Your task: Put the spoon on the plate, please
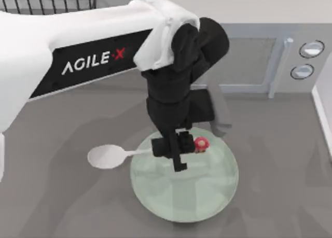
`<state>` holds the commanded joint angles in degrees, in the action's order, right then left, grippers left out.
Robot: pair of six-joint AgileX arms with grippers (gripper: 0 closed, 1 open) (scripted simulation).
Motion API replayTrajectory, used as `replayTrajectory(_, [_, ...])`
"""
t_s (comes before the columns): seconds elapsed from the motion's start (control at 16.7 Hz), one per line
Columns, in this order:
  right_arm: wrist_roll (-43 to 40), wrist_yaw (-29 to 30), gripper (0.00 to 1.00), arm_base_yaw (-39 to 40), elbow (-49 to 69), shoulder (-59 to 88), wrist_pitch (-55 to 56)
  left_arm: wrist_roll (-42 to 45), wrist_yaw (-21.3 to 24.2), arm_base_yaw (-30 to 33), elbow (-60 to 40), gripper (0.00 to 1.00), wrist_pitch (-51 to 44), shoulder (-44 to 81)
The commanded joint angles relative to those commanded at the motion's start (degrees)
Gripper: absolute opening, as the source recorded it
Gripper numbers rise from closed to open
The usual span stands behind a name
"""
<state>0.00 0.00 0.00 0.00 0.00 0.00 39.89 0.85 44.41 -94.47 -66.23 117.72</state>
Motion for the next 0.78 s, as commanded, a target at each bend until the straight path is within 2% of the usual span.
replayTrajectory(0.18, [0.0, 0.0, 1.0, 0.0, 0.0, 0.0, 0.0, 3.0, 0.0, 4.4, -4.3, 0.0, 0.2, 4.0])
replayTrajectory(0.54, [0.0, 0.0, 1.0, 0.0, 0.0, 0.0, 0.0, 3.1, 0.1, 4.4, -4.2, 0.0, 0.1, 4.1])
replayTrajectory(0.78, [0.0, 0.0, 1.0, 0.0, 0.0, 0.0, 0.0, 3.3, 2.0, 4.7, -3.3, 0.0, -0.9, 4.7])
